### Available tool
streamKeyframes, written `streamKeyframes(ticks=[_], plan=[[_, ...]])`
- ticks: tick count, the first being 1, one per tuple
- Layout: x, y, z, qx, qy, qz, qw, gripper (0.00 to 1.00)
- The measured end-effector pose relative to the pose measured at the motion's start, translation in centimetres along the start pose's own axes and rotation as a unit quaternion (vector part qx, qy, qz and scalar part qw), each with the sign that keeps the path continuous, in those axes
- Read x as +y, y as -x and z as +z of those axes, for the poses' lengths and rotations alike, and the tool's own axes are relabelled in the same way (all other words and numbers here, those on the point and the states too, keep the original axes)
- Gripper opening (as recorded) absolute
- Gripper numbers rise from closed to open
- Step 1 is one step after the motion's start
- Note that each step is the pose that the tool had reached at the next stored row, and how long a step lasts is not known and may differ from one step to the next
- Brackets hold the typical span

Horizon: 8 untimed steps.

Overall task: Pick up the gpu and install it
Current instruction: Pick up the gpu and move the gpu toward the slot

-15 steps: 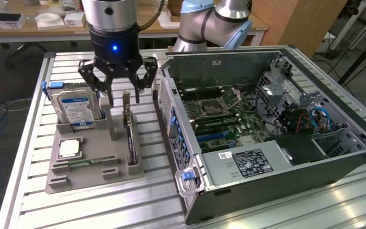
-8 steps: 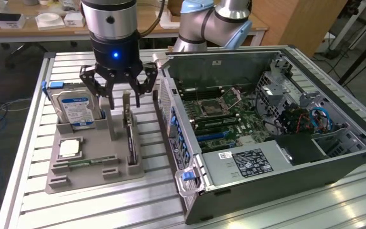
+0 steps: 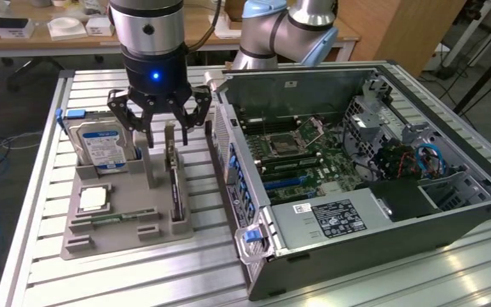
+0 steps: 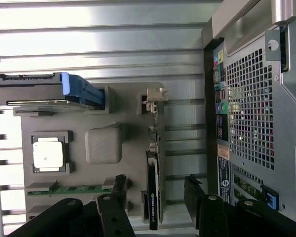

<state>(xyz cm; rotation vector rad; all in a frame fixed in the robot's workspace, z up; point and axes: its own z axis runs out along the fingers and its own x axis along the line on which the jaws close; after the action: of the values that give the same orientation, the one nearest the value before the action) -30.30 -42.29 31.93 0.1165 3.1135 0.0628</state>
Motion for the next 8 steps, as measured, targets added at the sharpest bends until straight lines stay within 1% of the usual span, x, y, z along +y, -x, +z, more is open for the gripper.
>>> streamKeyframes(ticks=[8], plan=[[-0.17, 0.02, 0.0, 0.0, 0.0, 0.0, 1.0, 0.59]])
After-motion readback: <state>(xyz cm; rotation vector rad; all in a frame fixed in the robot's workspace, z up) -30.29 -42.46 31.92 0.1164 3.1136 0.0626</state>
